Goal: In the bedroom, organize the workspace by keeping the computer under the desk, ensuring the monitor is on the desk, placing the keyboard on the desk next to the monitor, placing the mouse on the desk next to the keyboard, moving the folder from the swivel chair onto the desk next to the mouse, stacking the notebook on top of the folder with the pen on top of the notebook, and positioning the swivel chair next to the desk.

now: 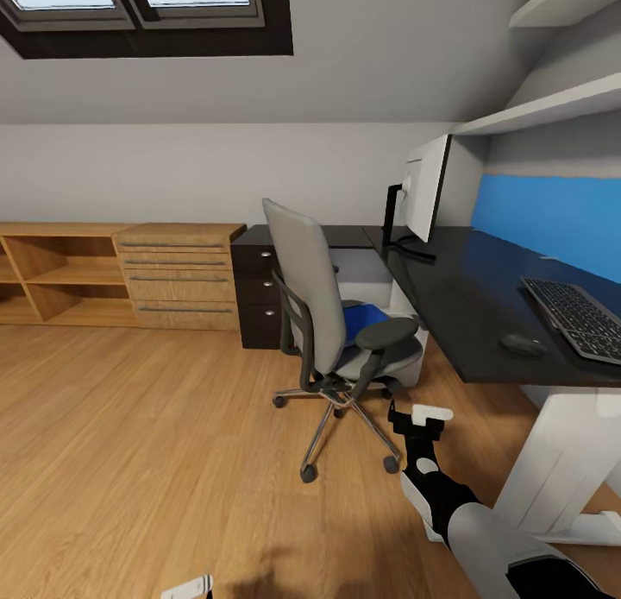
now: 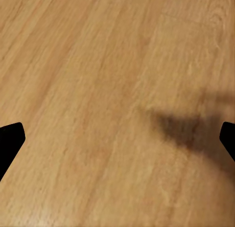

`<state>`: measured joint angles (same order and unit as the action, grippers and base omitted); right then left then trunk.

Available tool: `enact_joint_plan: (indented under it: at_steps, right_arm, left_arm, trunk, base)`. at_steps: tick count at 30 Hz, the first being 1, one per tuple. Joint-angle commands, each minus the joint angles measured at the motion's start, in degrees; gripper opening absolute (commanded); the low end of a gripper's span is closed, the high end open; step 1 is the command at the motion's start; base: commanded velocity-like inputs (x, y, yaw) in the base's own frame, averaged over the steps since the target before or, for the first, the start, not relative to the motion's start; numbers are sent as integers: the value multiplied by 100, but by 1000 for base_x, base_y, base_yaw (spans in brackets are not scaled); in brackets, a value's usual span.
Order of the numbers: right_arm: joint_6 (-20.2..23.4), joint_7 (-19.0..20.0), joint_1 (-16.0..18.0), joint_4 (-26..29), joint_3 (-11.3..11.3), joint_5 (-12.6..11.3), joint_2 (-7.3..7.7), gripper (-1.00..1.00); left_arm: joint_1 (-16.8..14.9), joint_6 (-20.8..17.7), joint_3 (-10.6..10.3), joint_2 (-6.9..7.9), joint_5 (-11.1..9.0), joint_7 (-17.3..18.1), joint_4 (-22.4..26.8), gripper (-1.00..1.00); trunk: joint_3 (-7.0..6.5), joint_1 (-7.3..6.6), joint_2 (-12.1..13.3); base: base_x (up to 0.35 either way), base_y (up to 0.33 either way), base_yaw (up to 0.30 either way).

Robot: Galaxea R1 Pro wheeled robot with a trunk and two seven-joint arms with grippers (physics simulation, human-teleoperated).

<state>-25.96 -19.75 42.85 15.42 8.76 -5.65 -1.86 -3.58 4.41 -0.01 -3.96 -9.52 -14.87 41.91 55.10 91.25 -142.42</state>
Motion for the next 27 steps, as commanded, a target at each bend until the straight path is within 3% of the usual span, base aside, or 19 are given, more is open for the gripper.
enact_joint_plan:
  at_steps: [1, 27]
  right_arm:
    - [-23, -23, 4, -4, 49, -59, 4, 100]
    - [-23, -29, 4, -4, 48, -59, 10, 100]
  left_arm:
    - [-2, 25, 0, -1, -50, -7, -4, 100]
    - [-2, 34, 10, 9, -50, -4, -24, 100]
  trunk:
    - [5, -1, -2]
    - [5, -1, -2]
  base:
    - [0, 0, 0]
    - [116, 0, 0]
